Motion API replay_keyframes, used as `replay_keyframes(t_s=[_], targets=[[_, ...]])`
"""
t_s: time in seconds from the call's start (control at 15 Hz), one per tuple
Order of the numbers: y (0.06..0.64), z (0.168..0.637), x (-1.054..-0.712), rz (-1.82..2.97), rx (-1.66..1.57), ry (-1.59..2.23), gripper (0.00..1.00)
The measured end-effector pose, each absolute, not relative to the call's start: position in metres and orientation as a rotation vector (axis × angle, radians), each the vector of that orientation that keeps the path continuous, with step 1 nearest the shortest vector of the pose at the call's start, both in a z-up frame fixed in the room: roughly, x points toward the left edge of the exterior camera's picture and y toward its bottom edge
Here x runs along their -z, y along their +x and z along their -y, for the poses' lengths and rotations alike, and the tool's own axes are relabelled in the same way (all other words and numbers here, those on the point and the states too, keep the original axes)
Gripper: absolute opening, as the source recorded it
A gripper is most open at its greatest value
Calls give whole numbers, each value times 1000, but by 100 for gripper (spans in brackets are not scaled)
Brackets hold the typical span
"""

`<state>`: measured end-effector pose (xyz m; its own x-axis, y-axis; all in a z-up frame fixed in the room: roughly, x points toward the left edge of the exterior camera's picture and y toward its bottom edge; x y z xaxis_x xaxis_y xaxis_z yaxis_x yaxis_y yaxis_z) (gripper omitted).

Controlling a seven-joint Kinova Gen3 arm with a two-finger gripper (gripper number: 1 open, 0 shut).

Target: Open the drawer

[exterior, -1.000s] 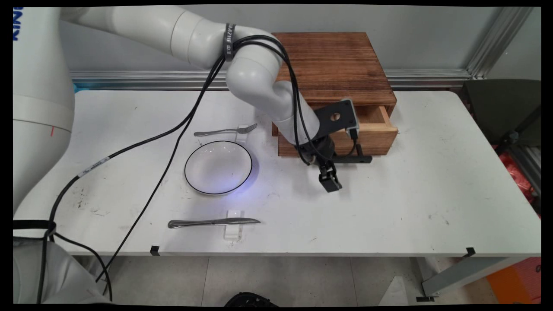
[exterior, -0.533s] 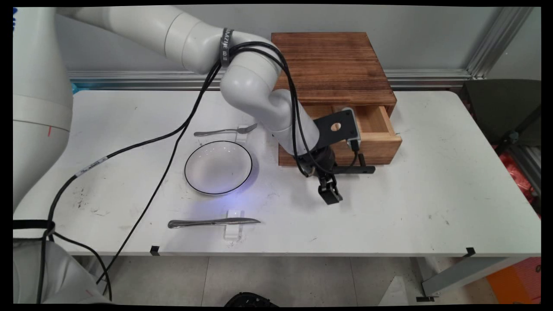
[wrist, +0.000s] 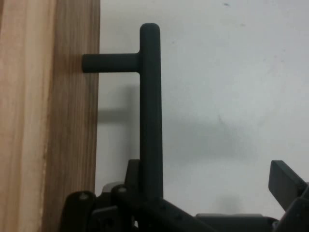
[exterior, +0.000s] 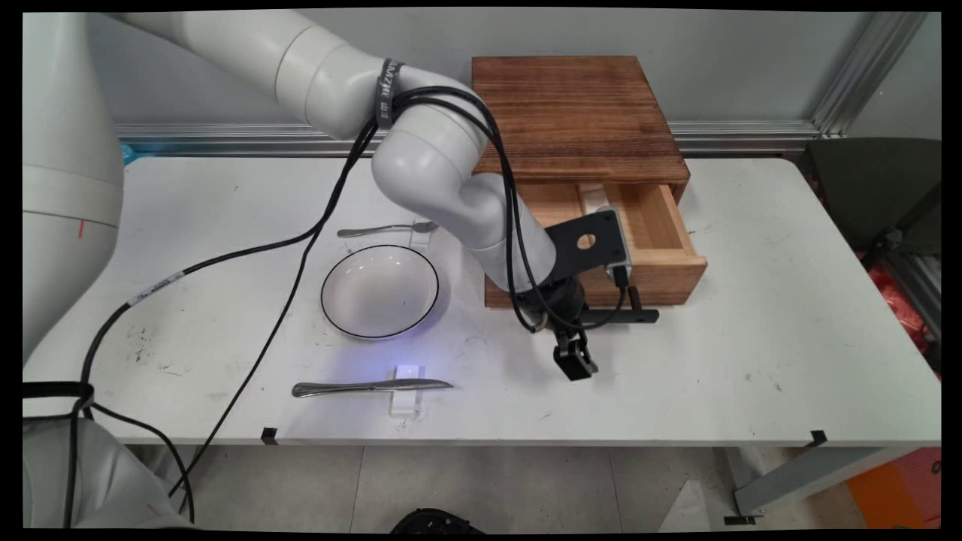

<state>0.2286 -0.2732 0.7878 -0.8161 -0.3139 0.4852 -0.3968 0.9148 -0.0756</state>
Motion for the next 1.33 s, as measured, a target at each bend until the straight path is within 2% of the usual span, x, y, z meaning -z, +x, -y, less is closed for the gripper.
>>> replay_keyframes(t_s=[1.33], targets=[[207,200,-795,2600,-154,500,100]])
